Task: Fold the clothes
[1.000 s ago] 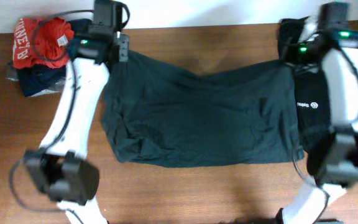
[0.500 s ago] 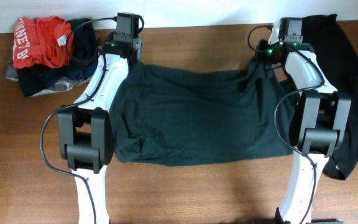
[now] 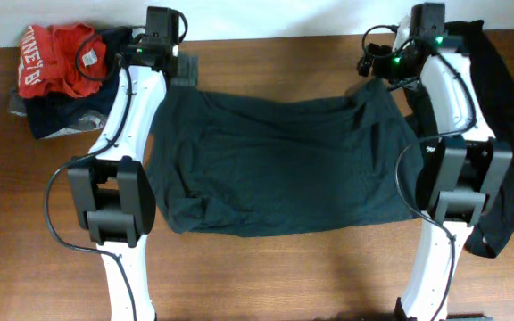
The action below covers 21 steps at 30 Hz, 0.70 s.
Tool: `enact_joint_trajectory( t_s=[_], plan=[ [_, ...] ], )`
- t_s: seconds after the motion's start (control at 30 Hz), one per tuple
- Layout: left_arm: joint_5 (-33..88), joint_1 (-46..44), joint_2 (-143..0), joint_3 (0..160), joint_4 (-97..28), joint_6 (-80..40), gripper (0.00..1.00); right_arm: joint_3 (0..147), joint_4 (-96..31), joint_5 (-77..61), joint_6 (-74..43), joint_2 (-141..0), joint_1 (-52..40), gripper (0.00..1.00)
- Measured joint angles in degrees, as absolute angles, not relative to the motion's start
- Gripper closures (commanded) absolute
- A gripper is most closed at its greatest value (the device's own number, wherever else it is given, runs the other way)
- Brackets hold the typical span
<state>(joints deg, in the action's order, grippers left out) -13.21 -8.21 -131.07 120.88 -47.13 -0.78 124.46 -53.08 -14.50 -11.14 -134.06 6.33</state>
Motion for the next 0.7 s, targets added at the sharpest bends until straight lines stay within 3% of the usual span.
enact_joint_trajectory(
  t_s=[0.3, 0.47, 0.53, 0.7],
  plan=[
    [-1.6, -8.5, -131.0, 121.2, -64.8, -2.9, 0.04, 128.6, -67.5, -14.5, -11.2, -130.7, 6.3, 0.03],
    [-0.2, -8.4, -131.0, 121.2, -66.0, -4.0, 0.11, 128.4, -68.7, -14.5, -11.2, -130.7, 6.3, 0.03],
    [0.1, -8.2, -131.0, 121.0, -66.2, -5.6, 0.2, 128.4, -69.2, -14.5, -11.0, -130.7, 6.3, 0.03],
    [0.7, -6.0, -131.0, 117.6, -63.3, -10.3, 0.2, 128.4, -70.3, -14.5, -9.6, -130.7, 6.3, 0.03]
  ],
)
